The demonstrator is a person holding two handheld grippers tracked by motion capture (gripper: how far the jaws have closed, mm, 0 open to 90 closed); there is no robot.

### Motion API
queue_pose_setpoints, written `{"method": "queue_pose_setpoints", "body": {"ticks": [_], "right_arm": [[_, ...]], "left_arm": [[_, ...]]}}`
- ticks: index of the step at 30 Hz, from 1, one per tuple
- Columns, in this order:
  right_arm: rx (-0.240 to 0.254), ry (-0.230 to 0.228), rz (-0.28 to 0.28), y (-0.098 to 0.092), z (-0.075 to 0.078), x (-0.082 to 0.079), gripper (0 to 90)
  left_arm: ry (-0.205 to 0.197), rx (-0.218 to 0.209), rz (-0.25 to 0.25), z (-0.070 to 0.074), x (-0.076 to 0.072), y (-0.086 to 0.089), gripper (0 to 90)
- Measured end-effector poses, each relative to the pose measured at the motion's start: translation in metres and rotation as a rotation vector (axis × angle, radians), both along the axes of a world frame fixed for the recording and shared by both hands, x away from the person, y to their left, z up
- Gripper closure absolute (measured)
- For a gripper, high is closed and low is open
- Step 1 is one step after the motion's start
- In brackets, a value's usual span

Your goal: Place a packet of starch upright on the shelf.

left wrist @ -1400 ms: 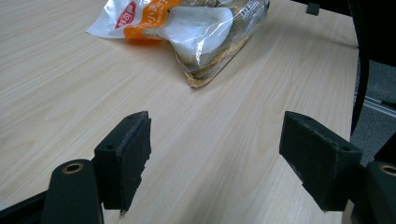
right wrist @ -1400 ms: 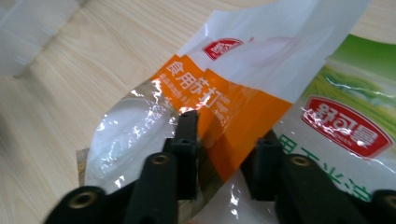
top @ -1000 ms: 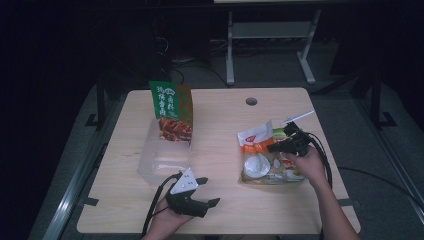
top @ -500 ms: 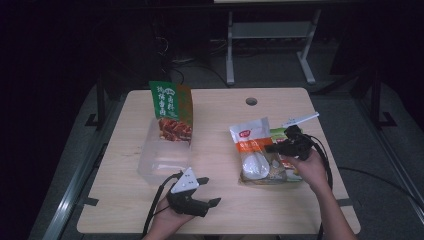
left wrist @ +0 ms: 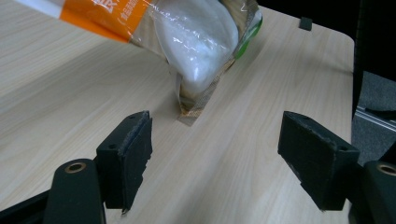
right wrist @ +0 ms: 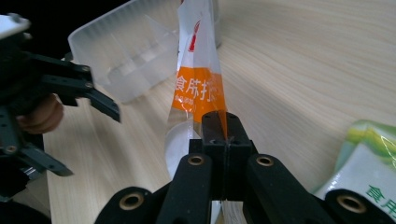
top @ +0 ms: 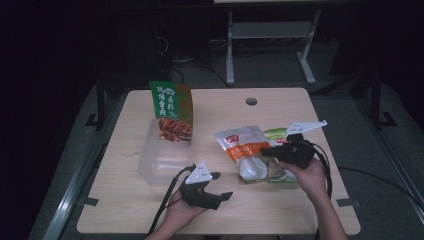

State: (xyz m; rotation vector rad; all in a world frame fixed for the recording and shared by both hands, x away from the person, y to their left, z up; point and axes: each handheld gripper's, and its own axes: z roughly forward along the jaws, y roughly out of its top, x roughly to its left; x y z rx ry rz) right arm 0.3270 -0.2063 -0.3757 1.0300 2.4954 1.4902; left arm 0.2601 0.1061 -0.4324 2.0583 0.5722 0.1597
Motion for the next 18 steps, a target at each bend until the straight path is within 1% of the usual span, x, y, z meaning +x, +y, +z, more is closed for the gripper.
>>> {"method": "queue_pose_setpoints", "body": {"ticks": [2, 4, 6, 11, 13, 16, 17, 18], "right_arm": [[0.007, -0.001, 0.005, 0.001, 0.002, -0.002, 90.0], [0.014, -0.01, 0.009, 0.003, 0.003, -0.005, 90.0], [0.02, -0.02, 0.015, 0.006, 0.005, -0.007, 90.0], [0.044, -0.033, 0.04, 0.011, 0.01, -0.011, 90.0], [0.053, -0.045, 0.059, 0.014, 0.012, -0.013, 90.0], [0.078, -0.046, 0.086, 0.016, 0.012, -0.013, 90.0], [0.084, -0.048, 0.099, 0.017, 0.012, -0.014, 90.0], [0.088, -0.054, 0.117, 0.018, 0.012, -0.015, 90.0]], "left_arm": [[-0.003, -0.004, 0.006, -0.001, 0.004, -0.004, 25.8], [0.012, -0.019, 0.015, -0.002, 0.007, -0.007, 25.8], [0.016, -0.027, 0.025, -0.003, 0.011, -0.01, 25.8], [0.045, -0.039, 0.04, -0.005, 0.025, -0.013, 25.9], [0.056, -0.049, 0.046, -0.006, 0.029, -0.014, 29.8], [0.083, -0.056, 0.043, -0.008, 0.034, -0.018, 32.2], [0.102, -0.071, 0.041, -0.01, 0.037, -0.019, 33.7], [0.124, -0.077, 0.039, -0.011, 0.039, -0.019, 35.1]]}}
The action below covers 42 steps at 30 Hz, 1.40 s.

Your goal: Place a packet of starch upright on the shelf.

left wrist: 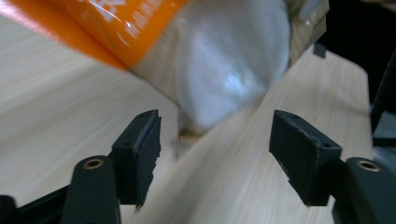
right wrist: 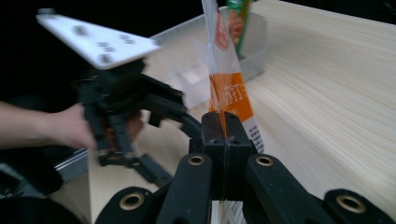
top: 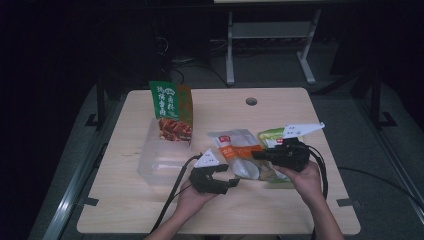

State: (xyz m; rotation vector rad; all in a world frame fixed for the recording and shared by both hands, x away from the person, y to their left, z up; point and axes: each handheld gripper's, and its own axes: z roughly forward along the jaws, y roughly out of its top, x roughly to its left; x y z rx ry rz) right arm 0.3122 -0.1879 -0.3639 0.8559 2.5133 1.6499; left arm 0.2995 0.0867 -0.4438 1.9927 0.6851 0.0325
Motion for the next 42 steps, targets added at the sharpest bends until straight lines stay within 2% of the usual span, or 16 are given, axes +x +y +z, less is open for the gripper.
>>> {"method": "queue_pose_setpoints", "body": {"ticks": [1, 2, 4, 5, 6, 7, 9, 12, 16, 20, 24, 30, 36, 38, 40, 42], "right_arm": [[0.0, 0.0, 0.0, 0.0, 0.0, 0.0, 90.0], [-0.006, -0.003, 0.023, 0.001, -0.002, 0.0, 90.0], [-0.032, 0.003, 0.038, 0.002, -0.006, 0.0, 90.0], [-0.032, 0.003, 0.038, 0.002, -0.006, 0.0, 90.0], [-0.031, 0.009, 0.051, 0.002, -0.01, -0.001, 90.0], [-0.031, 0.009, 0.051, 0.002, -0.01, -0.001, 90.0], [-0.042, 0.005, 0.041, -0.002, -0.011, -0.001, 90.0], [-0.03, 0.029, 0.037, -0.01, -0.015, 0.002, 90.0], [-0.03, 0.038, 0.029, -0.016, -0.019, 0.003, 90.0], [-0.078, 0.034, 0.018, -0.018, -0.02, 0.003, 89.6], [-0.097, 0.044, 0.027, -0.017, -0.022, 0.004, 89.3], [-0.167, 0.067, 0.04, -0.006, -0.027, 0.004, 86.4], [-0.169, 0.073, 0.067, 0.006, -0.032, 0.005, 85.0], [-0.166, 0.079, 0.063, 0.008, -0.032, 0.005, 87.7], [-0.175, 0.061, 0.054, 0.009, -0.031, 0.004, 89.7], [-0.171, 0.065, 0.054, 0.009, -0.031, 0.004, 89.9]], "left_arm": [[0.019, 0.001, -0.012, -0.002, 0.003, -0.001, 35.1], [0.069, -0.027, -0.031, -0.005, 0.005, -0.003, 42.7], [0.074, -0.037, -0.04, -0.006, 0.007, -0.004, 51.8], [0.073, -0.047, -0.044, -0.007, 0.007, -0.004, 51.8], [0.078, -0.057, -0.048, -0.008, 0.008, -0.006, 60.5], [0.078, -0.057, -0.048, -0.008, 0.008, -0.006, 64.3], [0.062, -0.058, -0.037, -0.007, 0.007, -0.007, 67.2], [0.057, -0.081, -0.027, -0.004, 0.007, -0.007, 81.8], [-0.004, -0.029, -0.017, 0.002, 0.004, -0.012, 87.8], [-0.034, 0.002, -0.005, 0.005, -0.001, -0.015, 88.8], [-0.059, 0.028, -0.001, 0.007, -0.003, -0.014, 89.1], [-0.071, 0.054, 0.003, 0.007, -0.006, -0.011, 89.4], [-0.073, 0.058, -0.017, 0.008, -0.007, -0.006, 89.0], [-0.071, 0.056, -0.021, 0.008, -0.009, -0.004, 85.9], [-0.067, 0.057, -0.023, 0.009, -0.01, -0.002, 71.6], [-0.09, 0.082, -0.028, 0.01, -0.017, 0.0, 68.4]]}}
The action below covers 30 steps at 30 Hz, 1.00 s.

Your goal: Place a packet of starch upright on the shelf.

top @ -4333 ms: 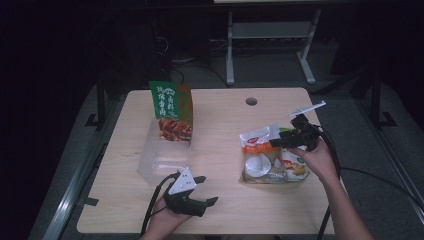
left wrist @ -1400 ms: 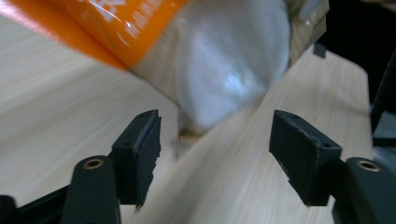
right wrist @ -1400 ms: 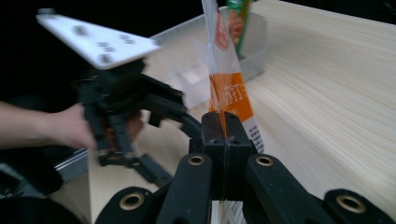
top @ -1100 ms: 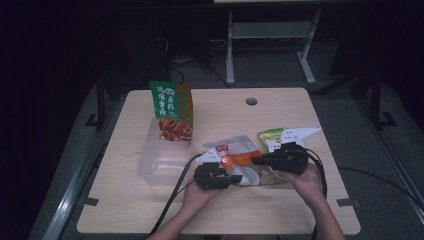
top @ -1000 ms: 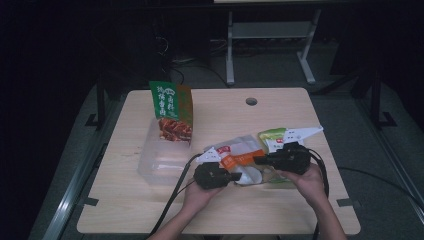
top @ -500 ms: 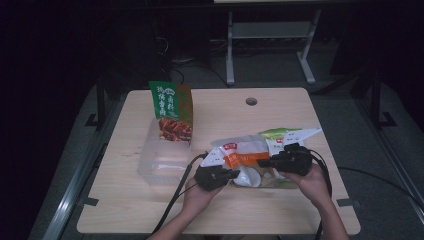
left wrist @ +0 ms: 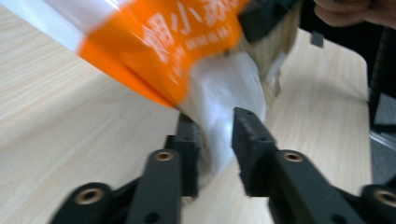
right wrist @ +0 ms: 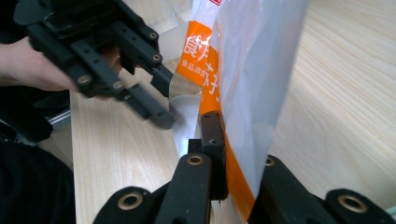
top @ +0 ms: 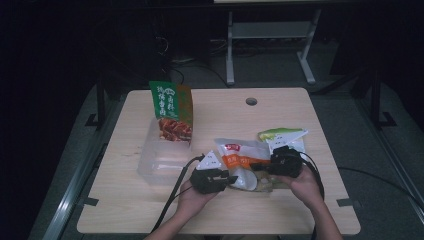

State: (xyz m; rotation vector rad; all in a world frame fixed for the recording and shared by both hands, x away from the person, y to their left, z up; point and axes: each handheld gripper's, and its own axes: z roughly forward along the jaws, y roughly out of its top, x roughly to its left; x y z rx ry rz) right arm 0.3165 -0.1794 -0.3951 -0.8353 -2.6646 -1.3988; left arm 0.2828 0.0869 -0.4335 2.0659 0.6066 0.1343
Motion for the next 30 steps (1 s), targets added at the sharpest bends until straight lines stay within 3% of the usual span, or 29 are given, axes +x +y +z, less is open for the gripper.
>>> {"method": "queue_pose_setpoints", "body": {"ticks": [2, 8, 17, 24, 30], "right_arm": [[0.014, 0.005, 0.008, -0.001, 0.001, -0.001, 90.0], [0.011, -0.012, -0.013, 0.007, 0.014, -0.004, 90.0], [0.02, -0.045, -0.023, 0.018, 0.033, 0.005, 90.0], [0.073, -0.077, 0.024, 0.047, 0.056, 0.018, 90.0], [0.097, -0.092, 0.085, 0.091, 0.069, 0.031, 90.0]], "left_arm": [[-0.008, 0.012, -0.001, 0.001, -0.006, 0.004, 58.7], [-0.041, 0.039, -0.018, 0.005, -0.026, 0.019, 50.5], [-0.056, 0.035, -0.055, 0.009, -0.051, 0.039, 46.9], [-0.062, 0.046, -0.077, 0.006, -0.063, 0.05, 45.7], [-0.06, 0.029, -0.088, 0.001, -0.068, 0.053, 43.7]]}}
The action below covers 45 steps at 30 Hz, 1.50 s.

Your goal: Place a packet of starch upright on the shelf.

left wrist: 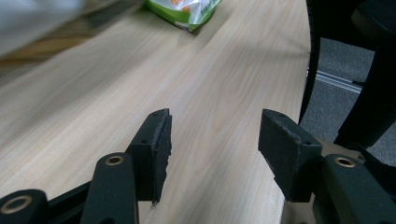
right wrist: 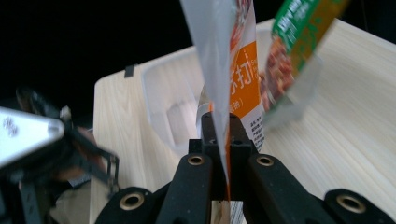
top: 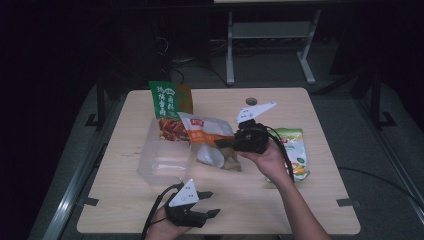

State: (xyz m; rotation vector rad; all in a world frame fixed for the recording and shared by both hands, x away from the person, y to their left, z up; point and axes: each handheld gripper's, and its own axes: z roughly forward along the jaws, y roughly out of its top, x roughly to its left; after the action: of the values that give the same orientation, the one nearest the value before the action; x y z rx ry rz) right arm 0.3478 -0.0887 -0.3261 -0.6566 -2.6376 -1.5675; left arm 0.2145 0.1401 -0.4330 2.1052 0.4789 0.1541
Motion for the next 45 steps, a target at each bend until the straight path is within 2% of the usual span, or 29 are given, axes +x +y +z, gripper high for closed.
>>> {"method": "queue_pose_setpoints", "body": {"ticks": [1, 5, 14, 15, 20, 21, 22, 26, 31, 35, 36, 39, 41, 45], "right_arm": [[0.0, 0.0, 0.0, 0.0, 0.0, 0.0, 90.0], [0.017, -0.014, 0.042, 0.024, 0.004, 0.008, 90.0], [0.042, -0.012, 0.102, 0.075, 0.006, 0.018, 90.0], [0.054, 0.002, 0.111, 0.082, 0.006, 0.019, 90.0], [0.08, 0.01, 0.149, 0.109, 0.0, 0.024, 90.0], [0.08, 0.01, 0.149, 0.109, 0.0, 0.024, 90.0], [0.082, 0.028, 0.164, 0.119, -0.004, 0.025, 90.0], [0.076, 0.038, 0.184, 0.133, -0.012, 0.029, 90.0], [0.084, 0.059, 0.194, 0.142, -0.021, 0.034, 90.0], [0.087, 0.1, 0.201, 0.149, -0.034, 0.04, 90.0], [0.072, 0.109, 0.197, 0.153, -0.04, 0.041, 90.0], [0.069, 0.113, 0.2, 0.155, -0.045, 0.04, 90.0], [0.068, 0.125, 0.202, 0.156, -0.052, 0.04, 90.0], [0.096, 0.144, 0.196, 0.151, -0.058, 0.041, 90.0]], "left_arm": [[0.004, -0.008, 0.006, -0.001, -0.001, 0.0, 43.7], [0.001, -0.012, 0.003, 0.0, 0.0, 0.003, 43.4], [-0.002, -0.004, -0.011, -0.002, -0.002, 0.005, 43.4], [-0.005, 0.005, -0.013, -0.003, -0.002, 0.005, 43.4], [0.006, 0.0, -0.019, -0.005, -0.002, 0.004, 43.4], [0.007, -0.003, -0.018, -0.005, -0.002, 0.004, 43.4], [0.008, -0.005, -0.019, -0.005, -0.002, 0.004, 43.4], [0.023, -0.01, -0.019, -0.007, -0.003, 0.003, 42.9], [0.011, -0.003, -0.014, -0.007, -0.005, 0.003, 42.6], [0.008, -0.002, -0.01, -0.009, -0.004, 0.005, 42.6], [0.011, 0.003, -0.018, -0.009, -0.004, 0.004, 42.6], [0.004, 0.0, -0.021, -0.009, -0.005, 0.002, 42.5], [0.005, 0.014, -0.029, -0.009, -0.005, 0.002, 42.6], [0.006, 0.007, -0.026, -0.009, -0.006, 0.002, 42.6]]}}
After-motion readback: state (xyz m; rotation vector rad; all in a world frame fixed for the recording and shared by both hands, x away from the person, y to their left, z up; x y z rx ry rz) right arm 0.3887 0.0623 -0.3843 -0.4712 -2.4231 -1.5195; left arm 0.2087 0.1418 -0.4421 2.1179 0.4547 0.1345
